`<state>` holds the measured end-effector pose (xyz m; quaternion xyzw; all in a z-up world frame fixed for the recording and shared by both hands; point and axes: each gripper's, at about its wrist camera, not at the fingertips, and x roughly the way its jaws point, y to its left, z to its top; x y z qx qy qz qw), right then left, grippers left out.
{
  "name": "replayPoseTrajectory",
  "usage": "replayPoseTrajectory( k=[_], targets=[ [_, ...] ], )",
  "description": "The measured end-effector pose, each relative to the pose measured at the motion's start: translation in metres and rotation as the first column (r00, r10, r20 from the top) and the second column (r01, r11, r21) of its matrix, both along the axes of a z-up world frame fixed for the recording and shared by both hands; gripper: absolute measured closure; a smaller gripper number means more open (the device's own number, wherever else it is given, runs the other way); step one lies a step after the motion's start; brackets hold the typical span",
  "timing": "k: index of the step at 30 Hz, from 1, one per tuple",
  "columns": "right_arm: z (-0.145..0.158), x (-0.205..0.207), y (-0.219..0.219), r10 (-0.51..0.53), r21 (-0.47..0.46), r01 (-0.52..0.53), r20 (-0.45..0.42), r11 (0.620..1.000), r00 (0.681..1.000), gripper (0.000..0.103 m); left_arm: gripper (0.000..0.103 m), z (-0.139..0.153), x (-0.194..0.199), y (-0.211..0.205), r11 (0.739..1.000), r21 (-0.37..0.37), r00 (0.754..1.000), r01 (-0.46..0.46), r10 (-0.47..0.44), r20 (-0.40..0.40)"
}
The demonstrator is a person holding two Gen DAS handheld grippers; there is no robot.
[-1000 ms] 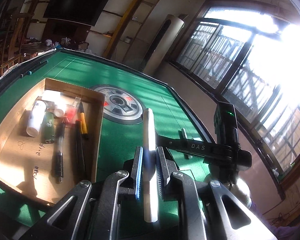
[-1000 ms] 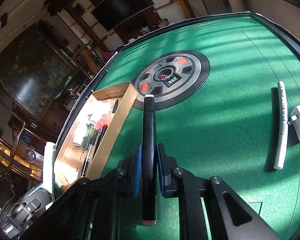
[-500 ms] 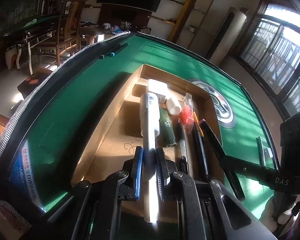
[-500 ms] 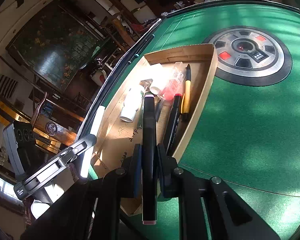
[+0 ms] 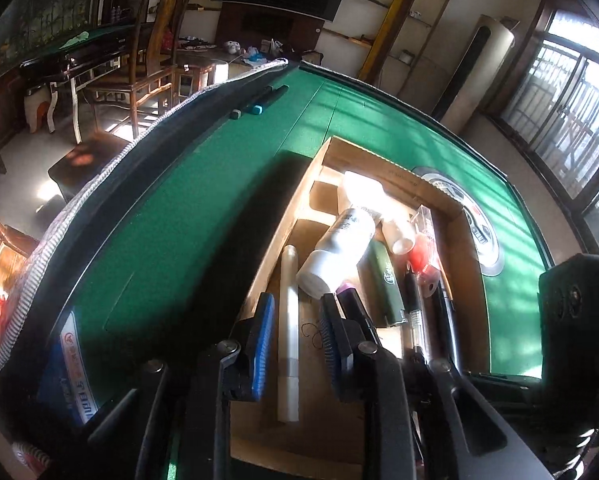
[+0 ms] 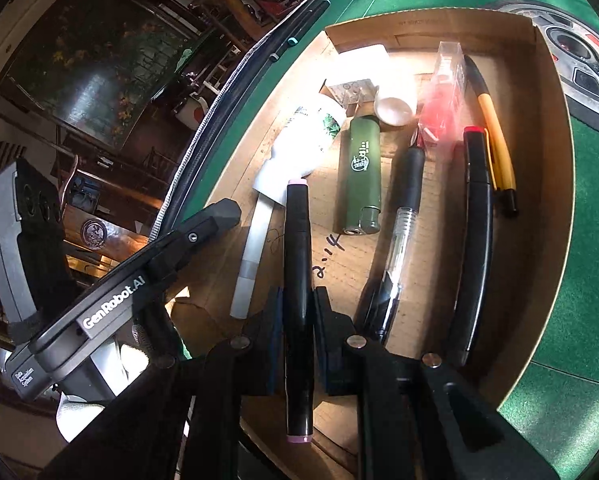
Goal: Organize rigid objects
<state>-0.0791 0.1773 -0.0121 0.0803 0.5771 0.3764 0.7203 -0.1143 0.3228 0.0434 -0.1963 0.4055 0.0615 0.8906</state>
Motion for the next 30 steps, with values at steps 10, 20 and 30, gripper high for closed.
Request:
replayPoseTrajectory(
  k=[10,20,30],
  targets=[
    [0.006,0.006,0.027,0.005,-0.069,-0.001,0.065,0.998,0.998,0.086,0.051,0.023,-0.059,0.008,0.996,-0.068,0.99,-0.061,0.069,0.125],
    [0.052,-0.006,-0.087,-0.116,0.012,0.118,0.297,0.993,0.948,0.065,0.042,0.037,-0.067,-0.023,0.998,-0.064,0.98,0.027,-0.013,0.199],
    [0.072,0.045,-0.324,-0.446,-0.227,0.597,0.478,0.77,0.757,0.032,0.032,0.032,-0.055,-0.125,0.95,-0.044,0.935,0.308,-0.294,0.198]
  ],
)
